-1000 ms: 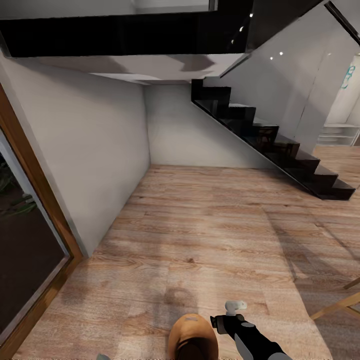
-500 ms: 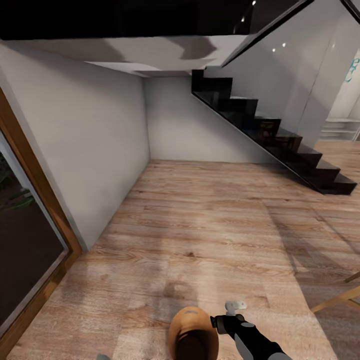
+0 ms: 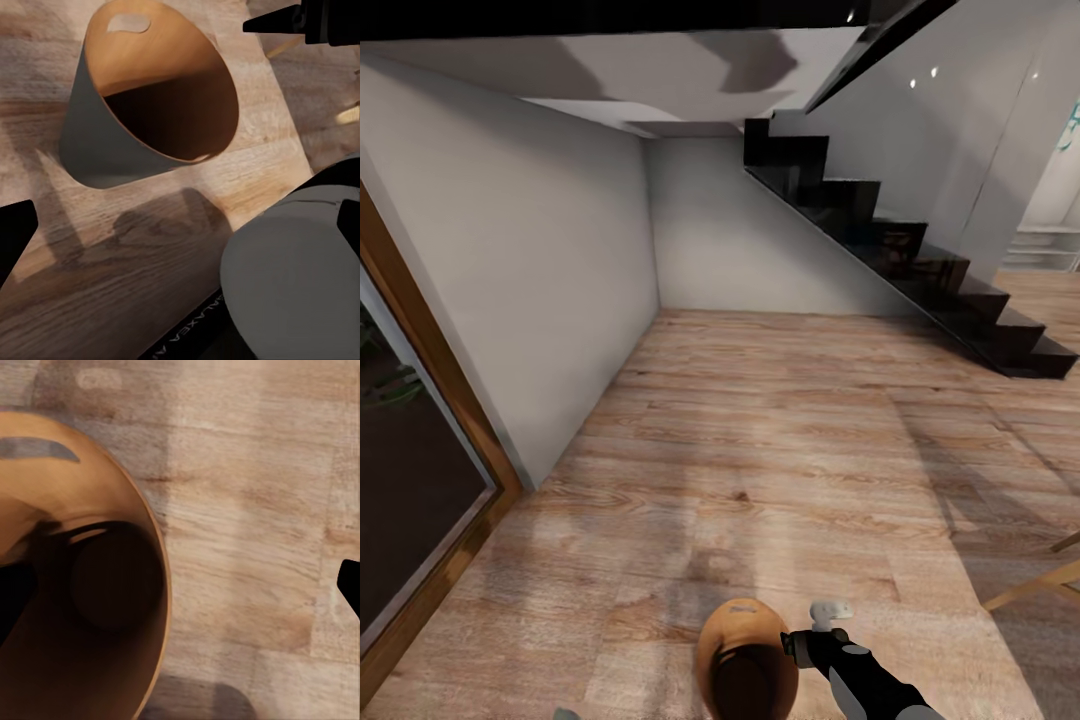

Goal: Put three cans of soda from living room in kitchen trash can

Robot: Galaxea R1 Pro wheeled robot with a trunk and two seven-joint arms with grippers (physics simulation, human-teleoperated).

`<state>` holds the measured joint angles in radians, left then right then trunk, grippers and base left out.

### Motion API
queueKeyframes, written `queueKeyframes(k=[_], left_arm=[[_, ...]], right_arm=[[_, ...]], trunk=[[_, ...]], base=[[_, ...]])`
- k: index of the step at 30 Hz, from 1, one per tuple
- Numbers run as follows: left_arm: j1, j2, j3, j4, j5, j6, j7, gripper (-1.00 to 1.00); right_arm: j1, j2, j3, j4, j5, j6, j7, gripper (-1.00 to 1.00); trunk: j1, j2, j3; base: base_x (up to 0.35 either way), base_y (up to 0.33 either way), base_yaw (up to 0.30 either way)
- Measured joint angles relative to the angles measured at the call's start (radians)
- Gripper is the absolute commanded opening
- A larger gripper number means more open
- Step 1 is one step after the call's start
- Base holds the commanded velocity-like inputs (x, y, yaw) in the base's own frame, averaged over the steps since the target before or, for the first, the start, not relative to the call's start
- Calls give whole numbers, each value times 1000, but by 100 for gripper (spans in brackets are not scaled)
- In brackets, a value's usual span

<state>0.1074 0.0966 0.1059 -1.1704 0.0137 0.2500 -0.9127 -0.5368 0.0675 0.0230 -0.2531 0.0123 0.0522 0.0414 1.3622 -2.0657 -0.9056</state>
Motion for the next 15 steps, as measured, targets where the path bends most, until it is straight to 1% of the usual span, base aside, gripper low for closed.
queueKeyframes(k=[15], left_arm=[[0,0,0,0,0,0,0,100]], right_arm=[[0,0,0,0,0,0,0,100]], trunk=[[58,-105,-71]], base=[[0,0,0]])
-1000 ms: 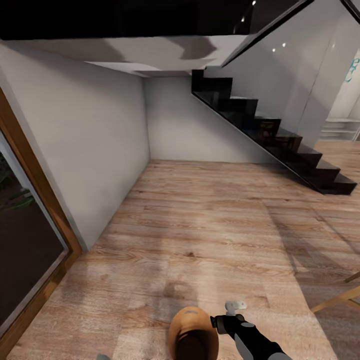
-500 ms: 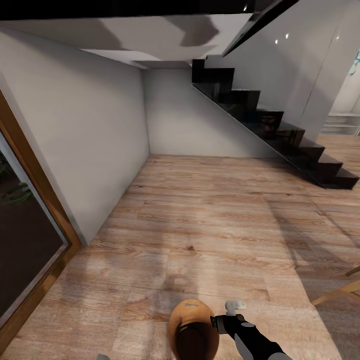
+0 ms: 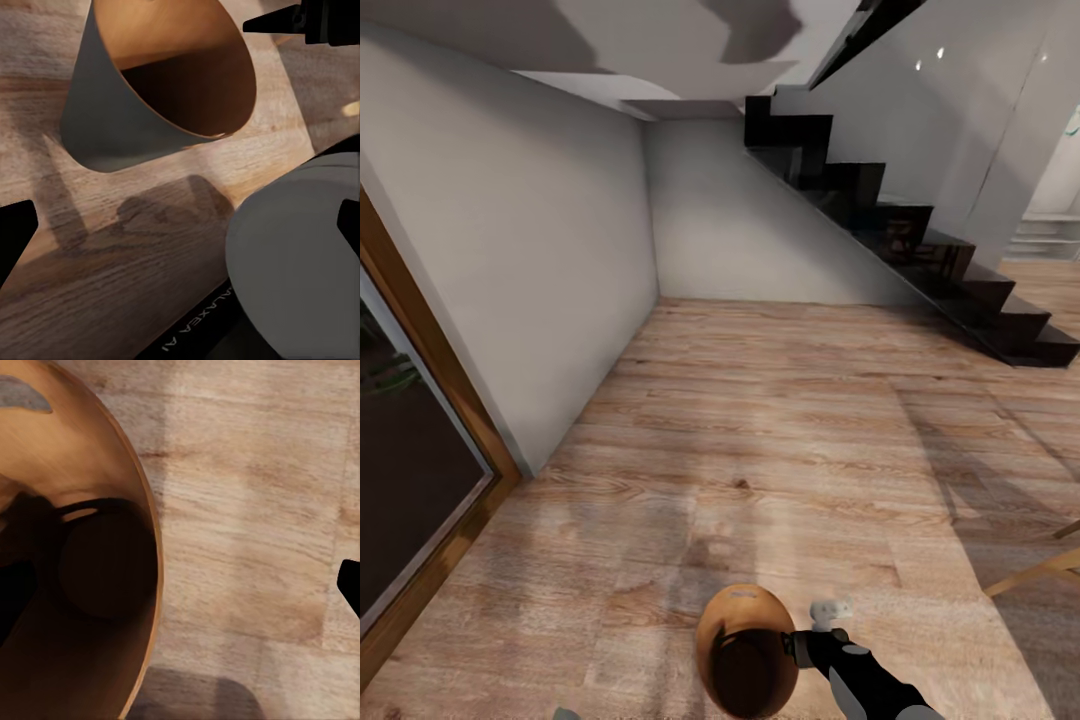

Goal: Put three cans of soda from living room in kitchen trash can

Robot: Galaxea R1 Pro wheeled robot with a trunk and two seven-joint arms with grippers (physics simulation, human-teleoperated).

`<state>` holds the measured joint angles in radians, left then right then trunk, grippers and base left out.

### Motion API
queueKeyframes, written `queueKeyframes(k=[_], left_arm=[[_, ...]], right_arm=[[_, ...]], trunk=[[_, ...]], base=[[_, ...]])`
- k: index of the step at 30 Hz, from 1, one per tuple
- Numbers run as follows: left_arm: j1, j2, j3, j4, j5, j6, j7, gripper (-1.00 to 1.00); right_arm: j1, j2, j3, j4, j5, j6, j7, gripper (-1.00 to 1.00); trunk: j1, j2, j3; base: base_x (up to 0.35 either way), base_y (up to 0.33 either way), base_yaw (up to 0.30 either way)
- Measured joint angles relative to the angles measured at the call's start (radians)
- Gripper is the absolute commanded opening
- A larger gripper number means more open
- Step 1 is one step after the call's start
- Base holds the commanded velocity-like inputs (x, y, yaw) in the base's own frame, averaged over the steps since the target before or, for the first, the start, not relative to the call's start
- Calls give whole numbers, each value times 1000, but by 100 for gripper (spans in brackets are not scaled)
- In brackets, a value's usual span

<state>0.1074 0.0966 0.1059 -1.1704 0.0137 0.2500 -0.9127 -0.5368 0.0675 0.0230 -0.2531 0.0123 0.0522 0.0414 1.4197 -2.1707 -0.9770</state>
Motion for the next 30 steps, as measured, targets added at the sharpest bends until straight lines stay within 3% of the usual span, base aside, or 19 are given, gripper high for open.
queueKeyframes(k=[17,30], left_arm=[[0,0,0,0,0,0,0,100],[0,0,0,0,0,0,0,100]], right_arm=[[0,0,0,0,0,0,0,100],[0,0,0,0,0,0,1,100]], trunk=[[65,-119,-81],[77,-140,-106]], base=[[0,0,0],[0,0,0]])
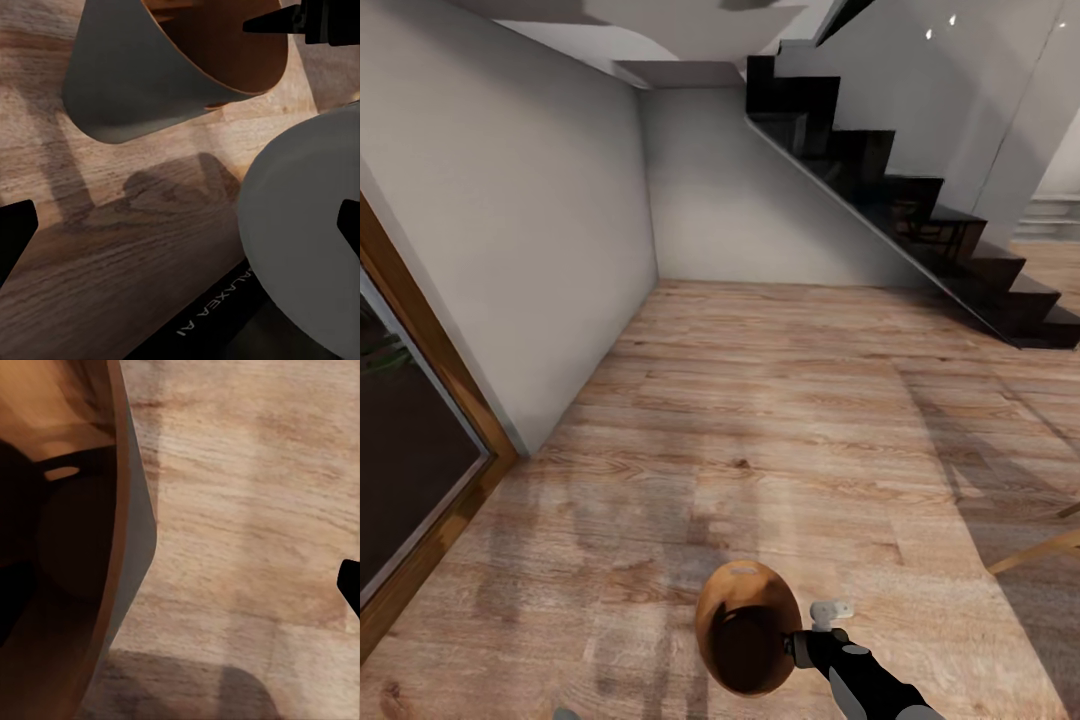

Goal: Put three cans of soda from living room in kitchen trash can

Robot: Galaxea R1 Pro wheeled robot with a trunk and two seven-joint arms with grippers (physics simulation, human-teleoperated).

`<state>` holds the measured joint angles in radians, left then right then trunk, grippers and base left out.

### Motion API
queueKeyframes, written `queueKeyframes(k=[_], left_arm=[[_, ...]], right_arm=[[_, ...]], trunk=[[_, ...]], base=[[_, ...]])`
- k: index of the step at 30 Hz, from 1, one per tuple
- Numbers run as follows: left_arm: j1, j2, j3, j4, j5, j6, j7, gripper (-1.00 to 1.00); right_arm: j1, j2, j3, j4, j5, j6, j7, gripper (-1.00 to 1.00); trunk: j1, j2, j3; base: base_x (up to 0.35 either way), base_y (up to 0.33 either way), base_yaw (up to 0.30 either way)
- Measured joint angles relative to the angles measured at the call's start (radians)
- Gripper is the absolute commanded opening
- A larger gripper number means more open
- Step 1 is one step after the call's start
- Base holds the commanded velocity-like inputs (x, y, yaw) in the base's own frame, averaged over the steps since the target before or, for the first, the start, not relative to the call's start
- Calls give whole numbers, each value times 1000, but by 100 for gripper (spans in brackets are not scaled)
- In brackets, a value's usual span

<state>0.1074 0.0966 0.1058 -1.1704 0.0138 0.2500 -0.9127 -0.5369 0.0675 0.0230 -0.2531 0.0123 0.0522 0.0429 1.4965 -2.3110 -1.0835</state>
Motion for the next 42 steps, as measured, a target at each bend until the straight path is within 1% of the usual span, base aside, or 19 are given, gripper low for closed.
queueKeyframes(k=[3,4,8,10,15,20,25,28,30,32,34,38,41,42], left_arm=[[0,0,0,0,0,0,0,100],[0,0,0,0,0,0,0,100],[0,0,0,0,0,0,0,100],[0,0,0,0,0,0,0,100],[0,0,0,0,0,0,0,100],[0,0,0,-1,0,0,0,100],[0,0,0,-1,0,0,0,100],[0,0,0,-1,0,0,0,100],[0,0,0,0,0,0,0,100],[0,0,0,0,0,0,0,100],[0,0,0,0,0,0,0,100],[0,0,0,0,0,0,0,100],[0,0,0,0,0,0,0,100],[0,0,0,0,0,0,0,100]], right_arm=[[0,0,0,0,0,0,0,100],[0,0,0,0,0,0,0,-100],[0,0,-1,-1,-1,0,1,-100],[0,0,-8,-3,-2,0,-1,-100],[0,0,2,-3,-2,0,2,-100],[0,0,-4,-3,-3,0,0,-100],[0,0,2,-6,-2,0,4,-100],[0,0,-1,-8,0,0,5,-100],[0,0,-3,-25,3,1,3,-100],[1,0,2,-62,4,4,1,-100],[1,0,-7,-95,2,9,-1,-100],[2,0,-2,-115,2,15,-2,-100],[2,0,-3,-162,3,75,-2,-100],[2,0,-2,-188,2,129,-1,-100]], trunk=[[0,0,-1],[0,0,-1],[0,0,-1],[0,0,-1],[0,0,-1],[0,0,-1],[0,0,-1],[0,0,-1],[0,0,-1],[0,0,-1],[0,0,-1],[0,0,-1],[0,0,-1],[0,0,-1]], base=[[0,0,0],[0,0,0],[0,0,0],[0,0,0],[0,0,0],[0,0,0],[0,0,0],[0,0,0],[0,0,0],[0,0,0],[0,0,0],[0,0,0],[0,0,0],[0,0,0]])
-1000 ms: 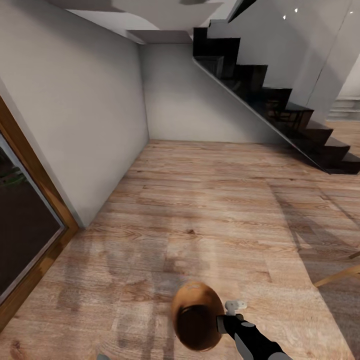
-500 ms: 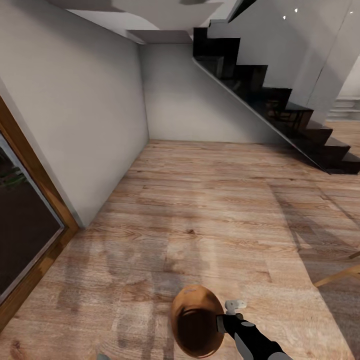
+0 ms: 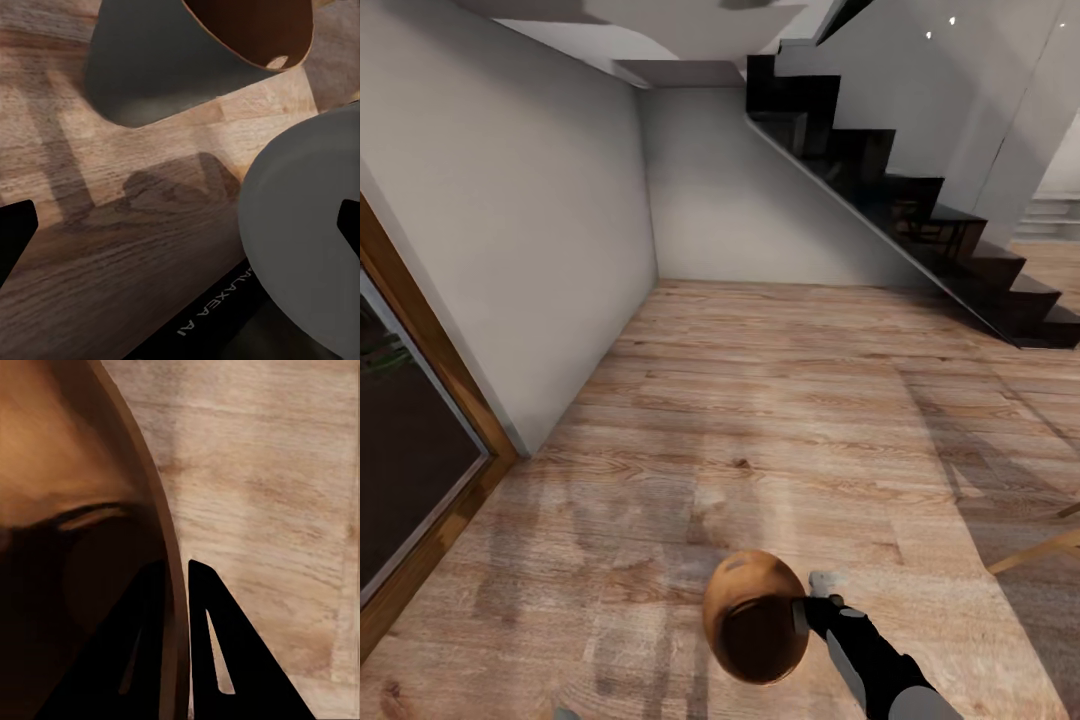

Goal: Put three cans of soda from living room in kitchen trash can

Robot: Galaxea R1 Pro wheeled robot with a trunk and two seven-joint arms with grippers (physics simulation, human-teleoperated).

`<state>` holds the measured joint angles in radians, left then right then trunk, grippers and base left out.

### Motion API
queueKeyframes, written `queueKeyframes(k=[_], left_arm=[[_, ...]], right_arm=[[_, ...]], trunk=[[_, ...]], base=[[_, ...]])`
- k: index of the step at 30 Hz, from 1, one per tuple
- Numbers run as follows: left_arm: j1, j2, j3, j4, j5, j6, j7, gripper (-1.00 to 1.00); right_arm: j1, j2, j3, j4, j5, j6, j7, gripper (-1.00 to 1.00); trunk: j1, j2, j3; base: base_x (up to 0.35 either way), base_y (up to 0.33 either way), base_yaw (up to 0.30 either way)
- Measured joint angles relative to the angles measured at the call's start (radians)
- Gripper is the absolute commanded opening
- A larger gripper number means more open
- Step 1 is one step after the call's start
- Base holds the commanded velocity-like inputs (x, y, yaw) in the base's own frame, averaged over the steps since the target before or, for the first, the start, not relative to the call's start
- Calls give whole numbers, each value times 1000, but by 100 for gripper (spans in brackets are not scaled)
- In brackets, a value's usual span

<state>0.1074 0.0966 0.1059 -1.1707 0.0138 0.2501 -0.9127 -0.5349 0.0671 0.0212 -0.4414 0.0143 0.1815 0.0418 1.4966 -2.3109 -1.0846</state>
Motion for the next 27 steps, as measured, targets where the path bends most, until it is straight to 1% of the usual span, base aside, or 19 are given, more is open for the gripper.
queueKeyframes(k=[1,3,4,5,6,7,8,9,10,11,13,14,15,16,17,18,20,24,27], left_arm=[[0,0,0,0,0,0,0,100],[0,0,0,0,0,0,0,100],[0,0,0,0,0,0,0,100],[0,0,0,-1,0,0,0,100],[0,0,0,-1,0,0,0,100],[0,0,0,-1,0,0,0,100],[0,0,0,0,0,0,0,100],[0,0,0,-1,0,0,0,100],[0,0,0,-1,0,0,0,100],[0,0,0,-1,0,0,0,100],[0,0,0,-1,0,0,0,100],[0,0,0,-1,0,0,0,100],[0,0,0,-1,0,0,0,100],[0,0,0,-1,0,0,0,100],[0,0,0,-1,0,0,0,100],[0,0,0,-1,-1,0,0,100],[0,0,0,-1,-1,0,0,100],[0,0,0,-1,0,0,0,100],[0,0,0,-1,0,0,0,100]], right_arm=[[2,-1,0,-51,-2,85,0,-100],[3,-1,-4,-93,-1,132,0,-100],[4,-1,-3,-122,0,173,0,-100],[4,-1,-4,-138,-3,194,0,-100],[5,-2,-4,-164,-2,232,0,-100],[5,-2,-4,-191,0,273,0,-100],[6,-3,-4,-238,1,337,0,-100],[6,-3,-6,-259,-1,359,1,-100],[7,-3,-5,-298,0,414,1,-100],[7,-3,-5,-354,4,498,1,-100],[7,-3,-5,-399,2,563,1,-100],[7,-3,-5,-439,5,616,1,-100],[7,-3,-6,-463,6,641,1,-100],[8,-3,-6,-501,8,682,1,-100],[13,-3,-6,-562,12,741,1,-100],[16,-3,-6,-584,10,765,1,-100],[19,-3,-6,-600,5,786,1,-100],[21,-3,-6,-612,15,802,0,-100],[22,-3,-6,-616,11,807,0,-100]], trunk=[[0,0,0],[0,0,0],[0,0,0],[0,0,0],[0,0,0],[0,0,0],[0,0,0],[0,0,0],[0,0,0],[0,0,0],[0,0,0],[0,0,0],[0,0,0],[0,0,0],[0,0,0],[0,0,0],[0,0,0],[0,0,0],[0,0,0]], base=[[0,0,0],[0,0,0],[0,0,0],[0,0,0],[0,0,0],[0,0,0],[0,0,0],[0,0,0],[0,0,0],[0,0,0],[0,0,0],[0,0,0],[0,0,0],[0,0,0],[0,0,0],[0,0,0],[0,0,0],[0,0,0],[0,0,0]])
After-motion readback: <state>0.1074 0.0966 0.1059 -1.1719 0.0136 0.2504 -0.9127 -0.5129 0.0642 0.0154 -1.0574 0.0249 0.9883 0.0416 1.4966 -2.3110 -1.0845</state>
